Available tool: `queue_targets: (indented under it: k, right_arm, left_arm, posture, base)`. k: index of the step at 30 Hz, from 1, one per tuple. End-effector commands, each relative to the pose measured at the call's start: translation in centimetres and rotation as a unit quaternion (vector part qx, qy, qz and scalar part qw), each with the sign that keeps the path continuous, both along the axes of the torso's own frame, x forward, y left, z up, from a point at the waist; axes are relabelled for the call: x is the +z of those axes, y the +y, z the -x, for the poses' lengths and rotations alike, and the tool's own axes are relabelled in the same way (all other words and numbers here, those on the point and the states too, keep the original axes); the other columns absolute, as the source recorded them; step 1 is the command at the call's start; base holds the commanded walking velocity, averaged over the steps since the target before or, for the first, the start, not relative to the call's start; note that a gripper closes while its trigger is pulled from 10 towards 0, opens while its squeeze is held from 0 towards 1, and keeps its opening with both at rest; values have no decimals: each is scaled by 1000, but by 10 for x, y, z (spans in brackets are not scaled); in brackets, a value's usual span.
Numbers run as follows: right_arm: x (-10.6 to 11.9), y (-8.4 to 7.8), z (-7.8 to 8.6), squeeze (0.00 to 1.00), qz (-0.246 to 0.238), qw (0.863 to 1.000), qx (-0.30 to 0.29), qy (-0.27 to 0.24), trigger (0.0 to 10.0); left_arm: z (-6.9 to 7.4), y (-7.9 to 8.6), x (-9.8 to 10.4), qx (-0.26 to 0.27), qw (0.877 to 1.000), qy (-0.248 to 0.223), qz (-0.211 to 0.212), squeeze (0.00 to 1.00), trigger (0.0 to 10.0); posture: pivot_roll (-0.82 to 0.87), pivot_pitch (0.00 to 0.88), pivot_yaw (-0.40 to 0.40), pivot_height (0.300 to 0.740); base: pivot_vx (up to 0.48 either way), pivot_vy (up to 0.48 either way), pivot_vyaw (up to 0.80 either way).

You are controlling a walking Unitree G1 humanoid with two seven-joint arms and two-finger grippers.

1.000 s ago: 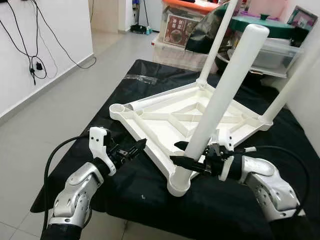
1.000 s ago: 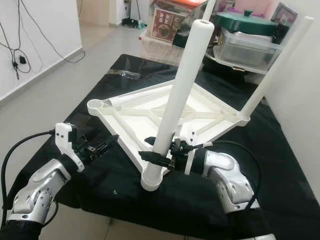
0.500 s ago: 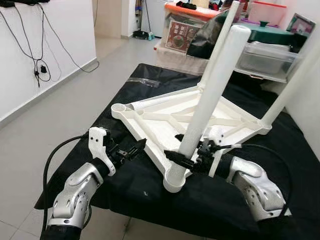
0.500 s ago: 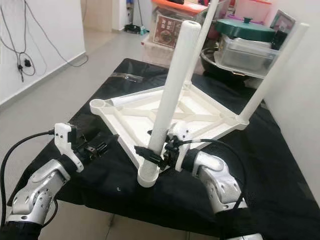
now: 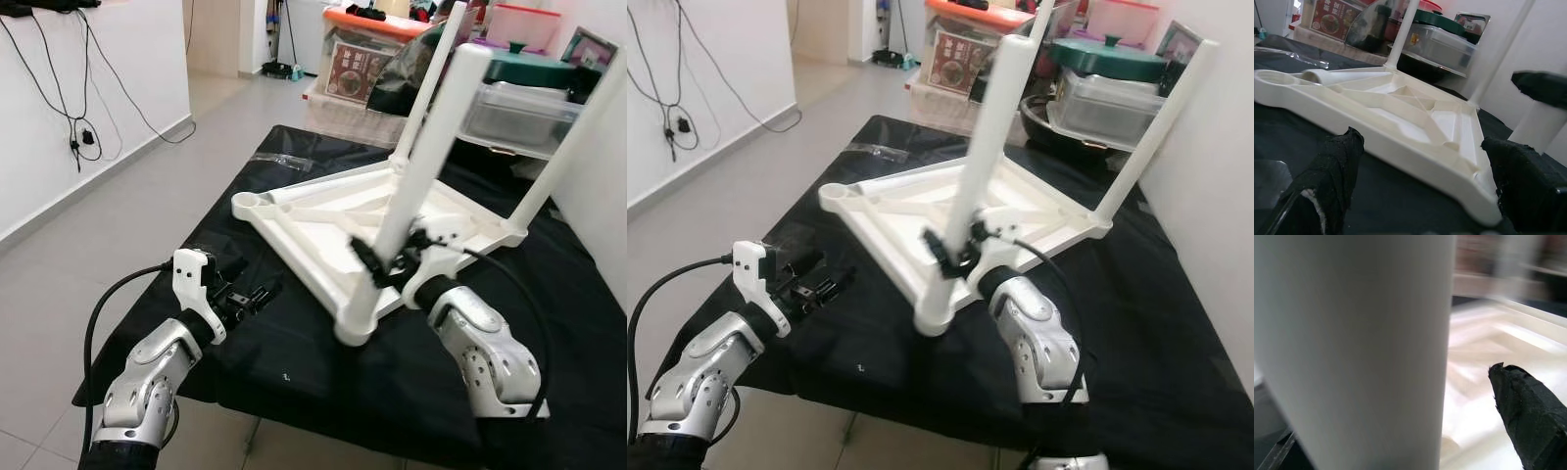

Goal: Building children table

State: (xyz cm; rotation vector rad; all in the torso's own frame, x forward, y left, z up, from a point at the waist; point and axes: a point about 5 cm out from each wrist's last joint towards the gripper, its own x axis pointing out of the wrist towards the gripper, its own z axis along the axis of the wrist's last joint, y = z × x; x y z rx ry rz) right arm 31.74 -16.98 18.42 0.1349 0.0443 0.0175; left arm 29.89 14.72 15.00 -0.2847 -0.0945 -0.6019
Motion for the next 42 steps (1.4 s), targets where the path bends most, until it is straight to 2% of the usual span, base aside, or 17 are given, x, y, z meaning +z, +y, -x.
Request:
queue_targets:
  k: [1, 5, 6, 7, 8, 16, 19, 23, 25, 26, 27, 28, 30, 33, 35, 37, 42]
  right_arm:
    - [-11, -27, 7, 0, 10, 995, -95, 39, 10000]
    - [-25, -21, 15, 0, -5, 989, -137, 55, 10000]
    - [-26, -18, 15, 0, -14, 989, -138, 54, 9373]
    - [-27, -16, 13, 0, -22, 990, -133, 51, 5922]
    - [-27, -13, 11, 0, -26, 991, -125, 50, 157]
    - [-22, -6, 5, 0, -36, 992, -115, 42, 0]
    - [-9, 2, 1, 0, -51, 995, -90, 3, 0]
    - [19, 30, 6, 0, -85, 987, 78, -109, 0]
    - [19, 30, 6, 0, -85, 987, 78, -109, 0]
    - [22, 39, 12, 0, -89, 977, 149, -126, 0]
    - [24, 50, 25, 0, -79, 952, 260, -141, 0]
    - [24, 50, 25, 0, -79, 952, 260, -141, 0]
    - [23, 64, 48, 0, -72, 893, 419, -146, 0]
    - [16, 69, 60, 0, -58, 851, 506, -130, 0]
    - [15, 70, 62, 0, -58, 842, 521, -126, 0]
    - [9, 71, 72, 0, -44, 798, 591, -112, 0]
    - [1, 69, 73, 0, -26, 786, 609, -100, 0]
  left_arm:
    - [0, -1, -2, -4, 1000, 4, -9, 0, 10000]
    - [-1, -1, -1, -9, 1000, 5, -11, 0, 10000]
    - [-1, -1, -1, -10, 1000, 5, -11, 0, 10000]
    - [-1, -1, -1, -10, 1000, 5, -11, 0, 10000]
    - [-1, -1, -1, -9, 1000, 5, -11, 0, 10000]
    - [-1, -1, -2, -6, 1000, 5, -10, 0, 10000]
    - [-1, -1, -2, -4, 1000, 4, -9, 0, 10000]
    - [-1, -2, -2, -5, 1000, 4, -8, 0, 10000]
    - [-1, -2, -2, -5, 1000, 4, -8, 0, 10000]
    - [-1, -2, -2, -6, 1000, 4, -7, 0, 10000]
    - [-1, -3, -2, -7, 1000, 4, -7, 0, 10000]
    - [-1, -3, -2, -7, 1000, 4, -7, 0, 10000]
    - [-1, -3, -2, -10, 1000, 5, -7, 0, 10000]
    - [0, -3, -3, -10, 1000, 6, -7, 0, 10000]
    - [0, -3, -3, -10, 1000, 6, -7, 0, 10000]
    - [0, -3, -3, -8, 1000, 6, -7, 0, 10000]
    - [0, -2, -3, -8, 1000, 6, -7, 0, 10000]
  posture:
    - [39, 0, -122, 740]
    - [33, 0, -107, 740]
    - [33, 0, -107, 740]
    - [33, 0, -107, 740]
    - [37, 0, -114, 740]
    - [46, 0, -125, 740]
    - [47, 0, -127, 740]
    - [47, 0, -124, 740]
    - [47, 0, -124, 740]
    - [48, 0, -122, 740]
    - [48, 0, -121, 740]
    - [48, 0, -121, 740]
    - [50, 0, -123, 740]
    - [60, 0, -132, 740]
    - [60, 0, -132, 740]
    - [67, 0, -134, 740]
    - [68, 0, -135, 740]
  base:
    - [0, 0, 0]
    - [0, 0, 0]
    - [0, 0, 0]
    - [0, 0, 0]
    - [0, 0, 0]
    - [0, 0, 0]
    - [0, 0, 0]
    - [0, 0, 0]
    - [0, 0, 0]
    - [0, 0, 0]
    - [0, 0, 0]
    - [0, 0, 0]
    - [0, 0, 0]
    - [0, 0, 0]
    - [0, 0, 0]
    - [0, 0, 0]
    - [0, 0, 0]
